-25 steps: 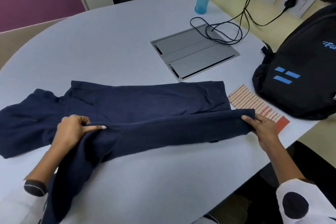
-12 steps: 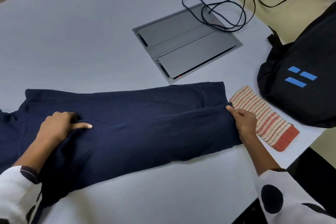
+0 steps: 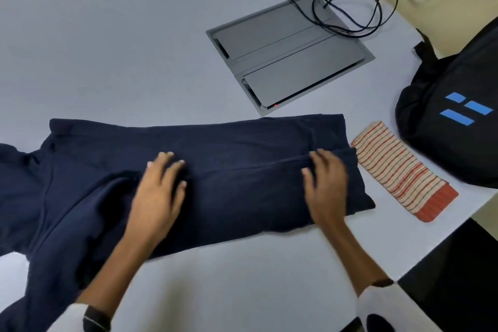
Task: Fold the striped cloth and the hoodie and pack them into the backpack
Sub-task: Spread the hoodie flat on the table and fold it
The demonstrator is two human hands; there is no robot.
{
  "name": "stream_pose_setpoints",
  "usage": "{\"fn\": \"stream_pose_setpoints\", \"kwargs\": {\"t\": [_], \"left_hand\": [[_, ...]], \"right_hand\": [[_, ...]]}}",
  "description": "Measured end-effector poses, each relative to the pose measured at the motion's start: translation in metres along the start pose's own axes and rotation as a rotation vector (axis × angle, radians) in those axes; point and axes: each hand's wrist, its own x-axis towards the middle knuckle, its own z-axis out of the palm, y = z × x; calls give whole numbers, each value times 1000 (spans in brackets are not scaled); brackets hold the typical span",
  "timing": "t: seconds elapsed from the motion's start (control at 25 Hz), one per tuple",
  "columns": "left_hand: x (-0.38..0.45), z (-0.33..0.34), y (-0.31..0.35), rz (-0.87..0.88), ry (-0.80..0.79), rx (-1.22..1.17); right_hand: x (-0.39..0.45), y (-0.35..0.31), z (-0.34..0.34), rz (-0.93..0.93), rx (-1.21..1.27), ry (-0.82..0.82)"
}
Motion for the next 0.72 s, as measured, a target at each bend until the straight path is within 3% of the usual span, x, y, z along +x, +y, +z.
{"fn": "stream_pose_setpoints", "kwargs": {"t": [0.16, 0.36, 0.48, 0.72], "left_hand": [[-23, 40, -7, 59, -179, 175], [-32, 43, -9, 10, -225, 344], [-32, 44, -8, -20, -224, 368], [-32, 44, -9, -29, -218, 360]], "right_hand": [[-39, -82, 52, -428, -35, -361], [-42, -104, 69, -540, -231, -518], [-32, -71, 57, -505, -278, -521], [-1, 24, 14, -205, -459, -443]]}}
